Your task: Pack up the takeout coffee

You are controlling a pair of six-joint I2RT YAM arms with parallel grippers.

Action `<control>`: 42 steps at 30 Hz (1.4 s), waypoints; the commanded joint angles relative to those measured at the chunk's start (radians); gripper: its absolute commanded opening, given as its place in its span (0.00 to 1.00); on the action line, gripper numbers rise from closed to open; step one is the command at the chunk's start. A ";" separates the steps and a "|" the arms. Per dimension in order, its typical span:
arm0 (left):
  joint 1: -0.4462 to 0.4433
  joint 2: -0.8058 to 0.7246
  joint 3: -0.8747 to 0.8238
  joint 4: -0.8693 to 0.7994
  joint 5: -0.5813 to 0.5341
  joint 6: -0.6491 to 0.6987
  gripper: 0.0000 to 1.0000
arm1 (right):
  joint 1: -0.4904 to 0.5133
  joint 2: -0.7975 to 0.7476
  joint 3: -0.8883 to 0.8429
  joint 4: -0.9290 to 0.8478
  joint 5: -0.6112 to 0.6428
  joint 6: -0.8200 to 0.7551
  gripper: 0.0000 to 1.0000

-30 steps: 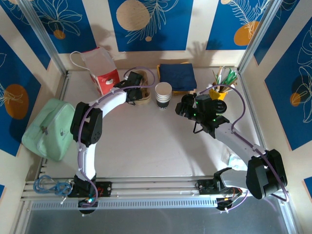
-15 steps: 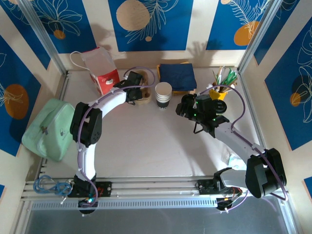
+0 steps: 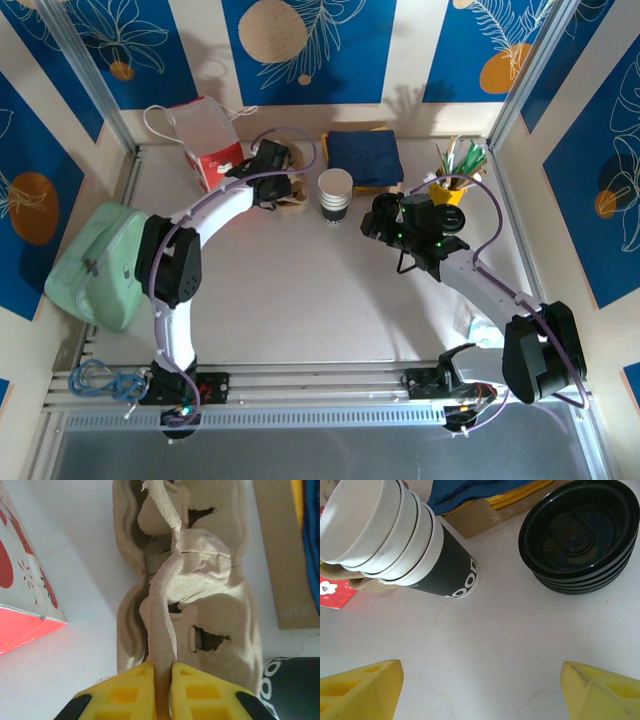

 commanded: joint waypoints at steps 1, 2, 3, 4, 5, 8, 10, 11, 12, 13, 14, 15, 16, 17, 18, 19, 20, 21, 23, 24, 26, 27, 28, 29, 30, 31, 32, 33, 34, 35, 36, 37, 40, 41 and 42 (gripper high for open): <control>0.015 -0.061 0.022 0.012 0.028 -0.005 0.11 | -0.006 0.003 0.033 -0.013 -0.016 0.007 0.82; 0.015 -0.070 0.022 0.011 0.033 -0.006 0.11 | -0.005 0.004 0.033 -0.012 -0.016 0.005 0.82; 0.015 -0.080 0.020 0.011 0.037 -0.007 0.10 | -0.006 0.004 0.033 -0.013 -0.016 0.006 0.82; 0.015 -0.089 0.017 0.014 0.040 -0.008 0.10 | -0.006 0.005 0.034 -0.013 -0.016 0.005 0.82; 0.015 -0.101 0.010 0.017 0.046 -0.009 0.09 | -0.005 0.004 0.033 -0.013 -0.016 0.005 0.82; 0.015 -0.140 -0.006 0.021 0.059 -0.009 0.08 | -0.006 0.002 0.032 -0.011 -0.016 0.005 0.82; 0.015 -0.166 -0.015 0.015 0.071 -0.009 0.08 | -0.005 -0.003 0.029 -0.008 -0.018 0.005 0.82; 0.015 -0.181 -0.019 0.010 0.076 -0.008 0.07 | -0.005 -0.007 0.027 -0.006 -0.017 0.004 0.82; 0.015 -0.193 -0.024 0.009 0.082 -0.008 0.07 | -0.006 -0.010 0.024 -0.003 -0.019 0.004 0.82; 0.015 -0.212 -0.035 0.008 0.087 -0.008 0.07 | -0.006 -0.015 0.020 0.001 -0.020 0.003 0.82; 0.015 -0.230 -0.045 0.004 0.093 -0.009 0.07 | -0.004 -0.019 0.016 0.006 -0.022 0.002 0.82; 0.015 -0.246 -0.054 -0.002 0.097 -0.010 0.07 | -0.004 -0.023 0.013 0.011 -0.023 0.000 0.82; 0.015 -0.268 -0.061 -0.014 0.100 -0.010 0.07 | -0.004 -0.027 0.011 0.014 -0.027 -0.002 0.82; 0.015 -0.288 -0.069 -0.026 0.106 -0.010 0.07 | -0.004 -0.031 0.008 0.019 -0.032 -0.005 0.82; 0.014 -0.307 -0.077 -0.037 0.110 -0.010 0.07 | -0.004 -0.035 0.006 0.024 -0.037 -0.008 0.82; 0.015 -0.330 -0.087 -0.051 0.117 -0.009 0.07 | -0.004 -0.040 0.001 0.032 -0.042 -0.011 0.82; 0.015 -0.355 -0.098 -0.063 0.122 -0.007 0.06 | -0.004 -0.045 -0.003 0.039 -0.049 -0.014 0.82; 0.015 -0.376 -0.108 -0.072 0.130 -0.007 0.06 | -0.003 -0.049 -0.007 0.047 -0.056 -0.017 0.82; 0.015 -0.425 -0.126 -0.101 0.145 -0.002 0.06 | 0.000 -0.059 -0.015 0.062 -0.073 -0.026 0.82; 0.015 -0.445 -0.131 -0.117 0.153 0.002 0.06 | 0.003 -0.064 -0.018 0.069 -0.079 -0.030 0.82; 0.015 -0.493 -0.146 -0.154 0.172 0.011 0.06 | 0.010 -0.075 -0.025 0.090 -0.097 -0.043 0.83; 0.015 -0.516 -0.154 -0.166 0.184 0.017 0.06 | 0.014 -0.079 -0.029 0.098 -0.103 -0.049 0.83; 0.015 -0.540 -0.163 -0.179 0.199 0.021 0.06 | 0.019 -0.084 -0.028 0.104 -0.111 -0.052 0.82; 0.015 -0.563 -0.171 -0.195 0.214 0.029 0.06 | 0.023 -0.088 -0.029 0.111 -0.125 -0.054 0.83; 0.015 -0.580 -0.174 -0.213 0.226 0.035 0.05 | 0.025 -0.093 -0.031 0.119 -0.140 -0.057 0.83; 0.015 -0.600 -0.178 -0.235 0.241 0.046 0.05 | 0.029 -0.097 -0.030 0.129 -0.157 -0.061 0.83; 0.015 -0.620 -0.187 -0.249 0.263 0.057 0.06 | 0.034 -0.100 -0.032 0.141 -0.178 -0.065 0.83; 0.015 -0.639 -0.192 -0.271 0.279 0.071 0.06 | 0.039 -0.102 -0.031 0.152 -0.193 -0.071 0.83; 0.014 -0.660 -0.199 -0.301 0.286 0.081 0.05 | 0.048 -0.105 -0.032 0.161 -0.207 -0.080 0.83; 0.015 -0.684 -0.211 -0.325 0.287 0.091 0.05 | 0.061 -0.106 -0.029 0.167 -0.218 -0.091 0.83; 0.015 -0.707 -0.229 -0.340 0.297 0.102 0.06 | 0.072 -0.106 -0.025 0.172 -0.225 -0.101 0.83; 0.015 -0.734 -0.251 -0.348 0.315 0.116 0.06 | 0.088 -0.104 -0.020 0.172 -0.232 -0.116 0.83; 0.017 -0.788 -0.308 -0.374 0.376 0.157 0.05 | 0.137 -0.096 0.003 0.171 -0.238 -0.157 0.83; 0.017 -0.801 -0.325 -0.387 0.386 0.170 0.05 | 0.157 -0.093 0.011 0.169 -0.237 -0.171 0.83; 0.017 -0.813 -0.340 -0.402 0.391 0.179 0.04 | 0.171 -0.089 0.021 0.165 -0.237 -0.184 0.83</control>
